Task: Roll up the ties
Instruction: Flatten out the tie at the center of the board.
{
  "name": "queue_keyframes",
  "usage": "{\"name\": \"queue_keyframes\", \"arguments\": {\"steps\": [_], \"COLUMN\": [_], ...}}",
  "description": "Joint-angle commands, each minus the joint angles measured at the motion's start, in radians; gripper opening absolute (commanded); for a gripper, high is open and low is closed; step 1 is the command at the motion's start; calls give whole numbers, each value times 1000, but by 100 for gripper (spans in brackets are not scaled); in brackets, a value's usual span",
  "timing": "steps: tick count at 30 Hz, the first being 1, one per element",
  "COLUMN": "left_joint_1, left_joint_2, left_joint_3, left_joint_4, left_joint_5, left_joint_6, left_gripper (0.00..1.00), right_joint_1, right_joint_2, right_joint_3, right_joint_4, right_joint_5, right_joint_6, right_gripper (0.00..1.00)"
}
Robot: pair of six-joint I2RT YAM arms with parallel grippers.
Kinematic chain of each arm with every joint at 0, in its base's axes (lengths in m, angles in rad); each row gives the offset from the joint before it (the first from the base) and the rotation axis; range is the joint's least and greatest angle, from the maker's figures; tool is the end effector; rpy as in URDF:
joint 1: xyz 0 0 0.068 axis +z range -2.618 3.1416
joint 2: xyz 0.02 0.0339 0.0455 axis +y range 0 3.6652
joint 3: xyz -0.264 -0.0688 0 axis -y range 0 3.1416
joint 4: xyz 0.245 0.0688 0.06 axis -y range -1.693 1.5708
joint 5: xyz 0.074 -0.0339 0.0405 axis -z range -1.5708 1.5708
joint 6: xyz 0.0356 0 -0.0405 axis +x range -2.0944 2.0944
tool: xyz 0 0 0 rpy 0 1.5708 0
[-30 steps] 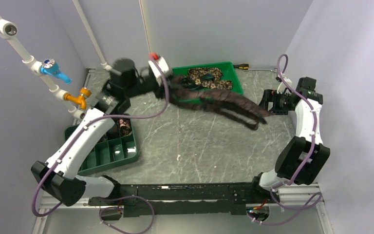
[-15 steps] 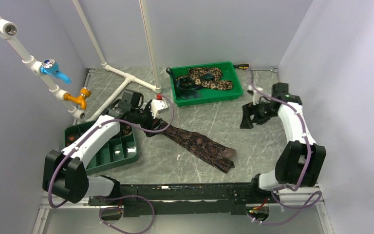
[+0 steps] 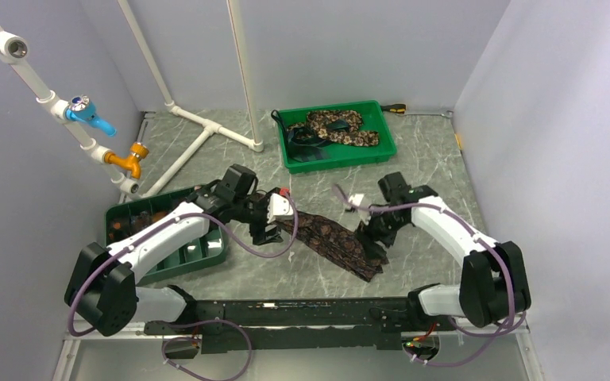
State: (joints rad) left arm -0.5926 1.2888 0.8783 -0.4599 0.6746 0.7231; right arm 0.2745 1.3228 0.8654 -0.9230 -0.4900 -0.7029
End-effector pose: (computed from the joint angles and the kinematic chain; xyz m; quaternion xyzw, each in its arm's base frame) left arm 0.2039 -0.1641 0.2465 0.6318 0.6320 -0.2891 0.3433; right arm 0.2086 0.0762 0.2116 -0.4738 0.8419 0.2163 0.1414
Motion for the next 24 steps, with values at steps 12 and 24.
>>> {"name": "queue_keyframes", "arguments": {"steps": [12,24], "left_joint_1": [1,-246], "left_joint_2": [-109,-18], "left_joint_3": [-52,-90], "left_joint_4": [-12,223], "left_joint_5": [-41,-140], "left_joint_6": [135,173], "left_gripper": [76,71], "right_joint_1": [205,-134], "right_joint_2": [50,211], "right_joint_3": [-221,93], "right_joint_4": [348,105], "right_joint_5": [373,67], "right_joint_6": [-69,74], "right_gripper": [39,0]}}
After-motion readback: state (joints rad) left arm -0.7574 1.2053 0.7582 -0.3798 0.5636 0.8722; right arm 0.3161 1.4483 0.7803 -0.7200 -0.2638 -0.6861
